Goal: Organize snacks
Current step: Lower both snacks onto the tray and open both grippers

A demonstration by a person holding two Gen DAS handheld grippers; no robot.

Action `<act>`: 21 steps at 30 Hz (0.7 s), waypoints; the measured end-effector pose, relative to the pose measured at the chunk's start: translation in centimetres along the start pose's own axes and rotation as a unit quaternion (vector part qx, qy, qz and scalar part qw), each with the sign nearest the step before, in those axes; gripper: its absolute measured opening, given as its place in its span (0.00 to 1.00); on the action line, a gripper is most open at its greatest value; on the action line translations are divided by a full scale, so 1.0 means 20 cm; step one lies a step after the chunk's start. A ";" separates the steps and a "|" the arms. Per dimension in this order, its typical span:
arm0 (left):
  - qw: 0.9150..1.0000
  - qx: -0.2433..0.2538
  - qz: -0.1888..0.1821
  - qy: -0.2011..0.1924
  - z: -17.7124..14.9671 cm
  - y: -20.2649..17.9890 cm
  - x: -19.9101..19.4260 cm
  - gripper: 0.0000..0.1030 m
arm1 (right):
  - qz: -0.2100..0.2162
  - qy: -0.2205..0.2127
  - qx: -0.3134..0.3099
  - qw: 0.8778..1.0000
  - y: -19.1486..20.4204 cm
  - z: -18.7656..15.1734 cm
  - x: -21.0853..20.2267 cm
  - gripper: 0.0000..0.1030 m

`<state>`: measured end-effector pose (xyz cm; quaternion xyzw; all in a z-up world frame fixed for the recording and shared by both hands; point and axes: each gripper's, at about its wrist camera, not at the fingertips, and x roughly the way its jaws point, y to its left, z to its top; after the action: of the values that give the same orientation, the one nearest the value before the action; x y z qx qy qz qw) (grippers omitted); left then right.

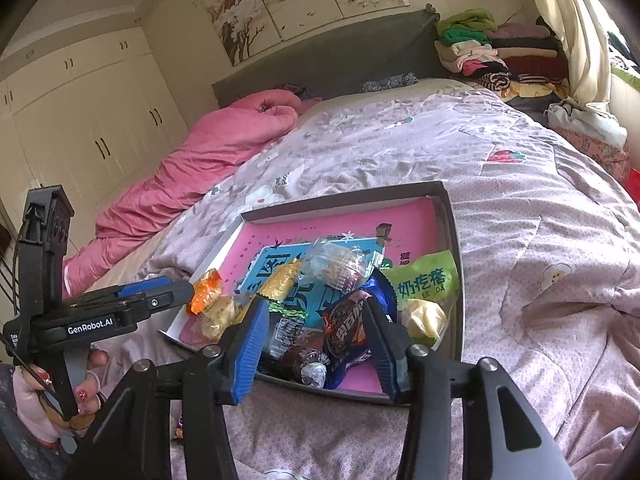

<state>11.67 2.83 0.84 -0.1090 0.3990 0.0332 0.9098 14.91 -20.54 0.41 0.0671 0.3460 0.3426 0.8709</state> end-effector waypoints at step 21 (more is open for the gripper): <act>1.000 0.022 -0.018 0.012 -0.04 -0.09 -0.06 0.59 | 0.018 -0.027 0.002 0.999 0.02 0.03 -0.10 0.60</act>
<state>10.45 0.90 1.48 -0.0963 0.4087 0.0063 0.9076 13.90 -21.48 2.12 0.0842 0.3216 0.3553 0.8736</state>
